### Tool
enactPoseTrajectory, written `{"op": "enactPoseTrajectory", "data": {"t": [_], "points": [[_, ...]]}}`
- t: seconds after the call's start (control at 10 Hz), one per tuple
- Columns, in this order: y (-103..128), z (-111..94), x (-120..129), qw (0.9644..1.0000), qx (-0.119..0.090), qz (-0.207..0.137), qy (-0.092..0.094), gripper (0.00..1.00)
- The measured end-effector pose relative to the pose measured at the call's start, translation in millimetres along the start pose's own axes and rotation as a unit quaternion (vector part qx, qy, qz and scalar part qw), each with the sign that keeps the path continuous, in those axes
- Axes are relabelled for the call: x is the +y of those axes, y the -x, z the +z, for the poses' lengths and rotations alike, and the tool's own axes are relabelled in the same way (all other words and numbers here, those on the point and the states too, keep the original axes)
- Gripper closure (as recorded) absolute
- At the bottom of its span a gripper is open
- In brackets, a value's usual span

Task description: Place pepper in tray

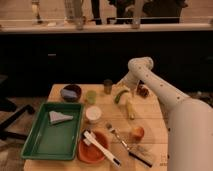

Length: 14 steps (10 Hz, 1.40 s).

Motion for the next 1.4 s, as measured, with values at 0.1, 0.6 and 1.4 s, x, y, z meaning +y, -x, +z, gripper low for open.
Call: {"op": "enactPoseTrajectory", "data": {"t": [0.1,0.6,1.4], "points": [[-2.6,5.4,-0.5,1.0,-0.005,-0.001,-0.001,0.2],[-2.7,33.1,1.1,0.9994,-0.034,-0.001,0.002,0.2],[-6.6,56.6,-8.1,0.9981,-0.059,-0.019,-0.004,0.2]]}}
